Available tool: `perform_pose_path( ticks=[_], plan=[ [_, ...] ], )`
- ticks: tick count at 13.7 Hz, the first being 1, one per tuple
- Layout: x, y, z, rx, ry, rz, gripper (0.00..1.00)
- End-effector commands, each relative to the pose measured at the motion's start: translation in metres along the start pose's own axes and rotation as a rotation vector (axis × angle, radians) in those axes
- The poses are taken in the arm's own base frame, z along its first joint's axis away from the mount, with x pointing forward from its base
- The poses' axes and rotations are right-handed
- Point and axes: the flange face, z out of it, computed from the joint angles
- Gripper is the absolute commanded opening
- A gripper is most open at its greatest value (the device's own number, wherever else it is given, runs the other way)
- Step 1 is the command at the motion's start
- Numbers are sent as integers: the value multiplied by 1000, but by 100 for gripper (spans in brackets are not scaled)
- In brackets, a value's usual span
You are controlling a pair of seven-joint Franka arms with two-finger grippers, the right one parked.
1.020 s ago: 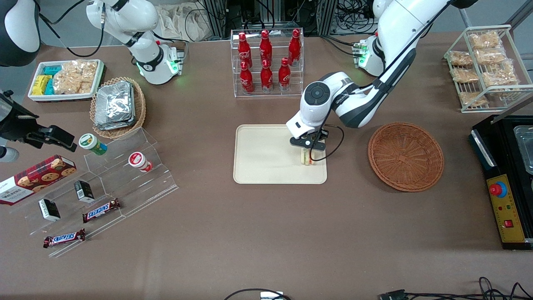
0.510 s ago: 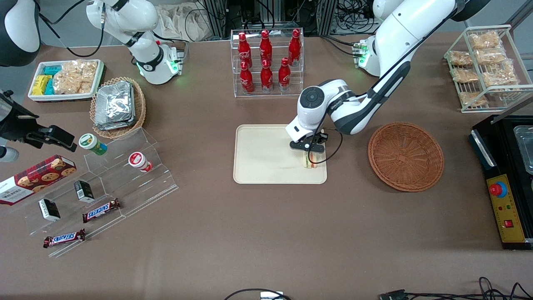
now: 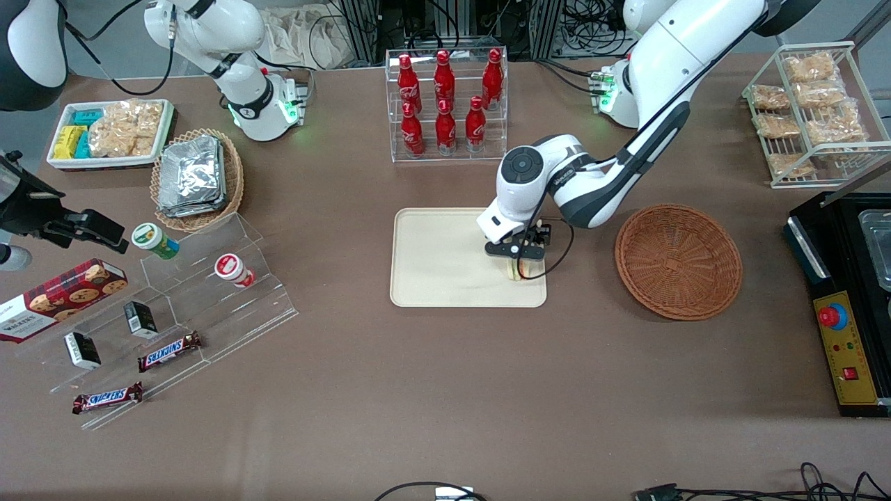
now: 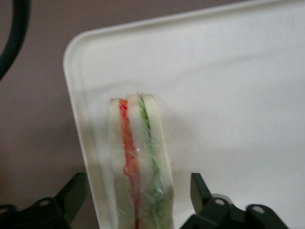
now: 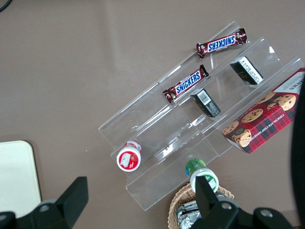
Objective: Place sandwich from basket to tray
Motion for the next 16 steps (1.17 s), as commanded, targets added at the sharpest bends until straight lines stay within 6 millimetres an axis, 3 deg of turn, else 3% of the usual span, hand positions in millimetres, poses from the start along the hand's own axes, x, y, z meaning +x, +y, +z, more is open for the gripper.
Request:
perform_pose_path(
  ticks=[1,4,8,10,12,14,16],
  plan=[
    [21,-3,-21,27,14,-62,100],
    [45,-12,-47,26,17,-151,100],
    [92,-40,-108,33,30,-276,100],
    [101,-51,-131,50,38,-305,100],
    [113,-74,-154,33,55,-357,100],
    [118,-102,-163,55,54,-389,100],
    [119,-113,-166,63,51,-405,100]
  ],
)
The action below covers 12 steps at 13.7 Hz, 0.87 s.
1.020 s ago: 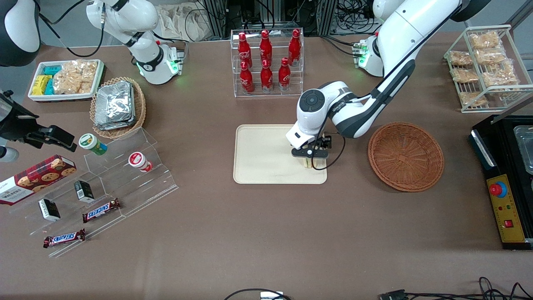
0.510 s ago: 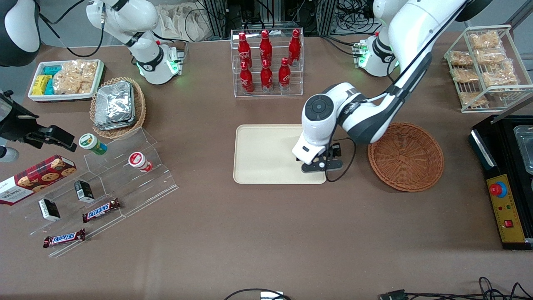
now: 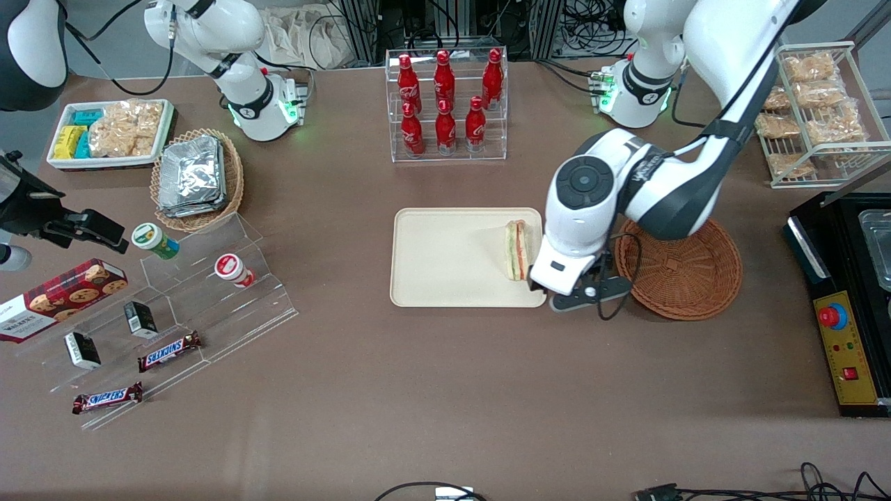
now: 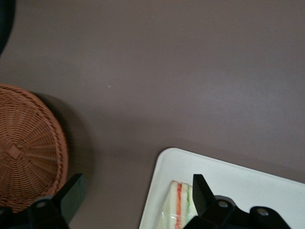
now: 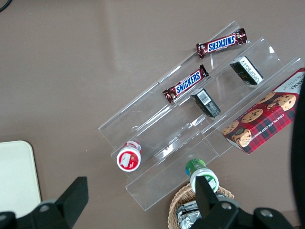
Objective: Place sandwich from basket to tray
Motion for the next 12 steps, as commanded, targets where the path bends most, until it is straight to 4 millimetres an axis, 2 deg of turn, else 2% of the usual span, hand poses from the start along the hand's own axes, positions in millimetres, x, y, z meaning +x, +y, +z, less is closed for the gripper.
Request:
perform_pose_path(
  ticks=[1,4,6,10,12],
  plan=[
    [-1,-9,-9,6,-15,-17,100],
    [20,-36,-18,-8,-15,-70,100],
    [32,-54,-34,-36,-26,-67,100],
    [48,-73,-60,-48,-42,-50,100],
    [61,-96,-63,-43,-68,-41,100]
  ],
)
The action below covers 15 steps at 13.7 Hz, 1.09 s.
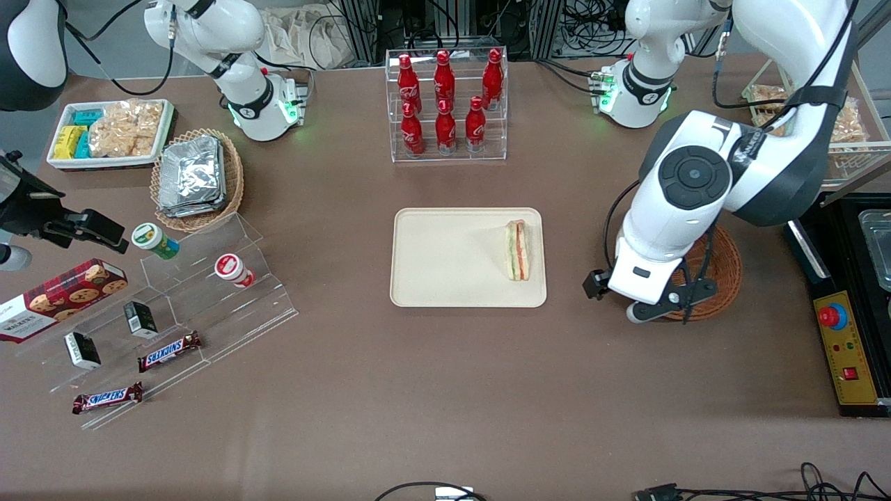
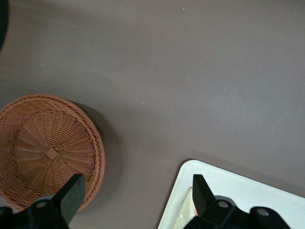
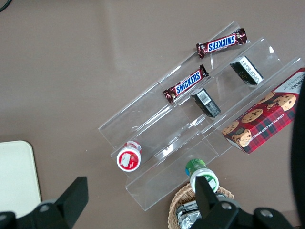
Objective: Place sandwich from basket to tray
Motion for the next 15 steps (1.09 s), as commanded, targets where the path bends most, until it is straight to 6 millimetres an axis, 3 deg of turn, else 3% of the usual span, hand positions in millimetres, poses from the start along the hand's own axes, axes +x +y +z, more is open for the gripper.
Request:
perform_pose_path(
  ticks=[1,2,5,11,13,15],
  plan=[
    [11,-26,-18,-19,-44,37,100],
    [7,-30,-30,-24,-38,83,100],
    [15,-79,-51,-60,-59,100,100],
    [8,-207,-112,-75,-93,285,100],
    [-1,-226,-130,-73,-94,335,100],
    [-12,-226,-140,-70,-92,369,100]
  ],
)
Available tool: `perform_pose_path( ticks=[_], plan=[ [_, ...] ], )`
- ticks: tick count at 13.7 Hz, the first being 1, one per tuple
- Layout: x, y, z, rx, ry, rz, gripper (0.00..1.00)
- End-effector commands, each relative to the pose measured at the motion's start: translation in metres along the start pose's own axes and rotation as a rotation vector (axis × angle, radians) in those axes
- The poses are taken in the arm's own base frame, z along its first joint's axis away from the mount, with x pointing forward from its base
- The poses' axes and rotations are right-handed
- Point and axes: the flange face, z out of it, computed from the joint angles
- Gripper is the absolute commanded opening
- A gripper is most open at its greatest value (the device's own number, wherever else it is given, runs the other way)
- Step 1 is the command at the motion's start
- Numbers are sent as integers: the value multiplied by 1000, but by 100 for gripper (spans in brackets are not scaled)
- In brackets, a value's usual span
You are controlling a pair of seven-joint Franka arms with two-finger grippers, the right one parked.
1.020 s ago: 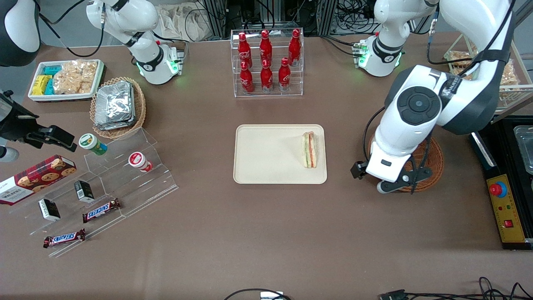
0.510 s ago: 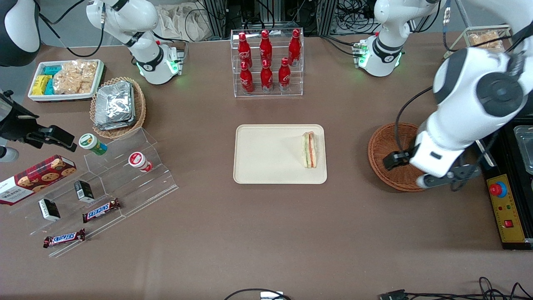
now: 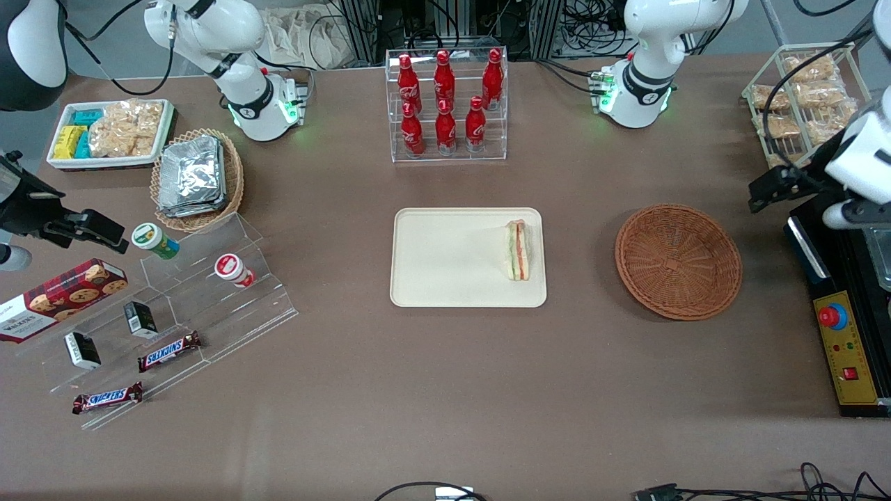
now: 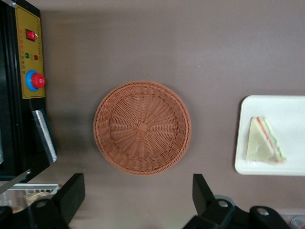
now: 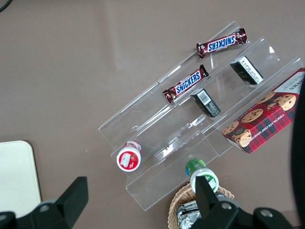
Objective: Place sandwich from basket to tray
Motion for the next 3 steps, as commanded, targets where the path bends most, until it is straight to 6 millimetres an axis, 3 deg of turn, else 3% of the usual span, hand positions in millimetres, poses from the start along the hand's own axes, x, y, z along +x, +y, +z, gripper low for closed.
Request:
perform_pose_path(
  ticks=[1,3],
  plan=[
    [-18,12,-8,-5,-4,47,100],
    [-20,17,-9,-6,-6,57,100]
  ],
)
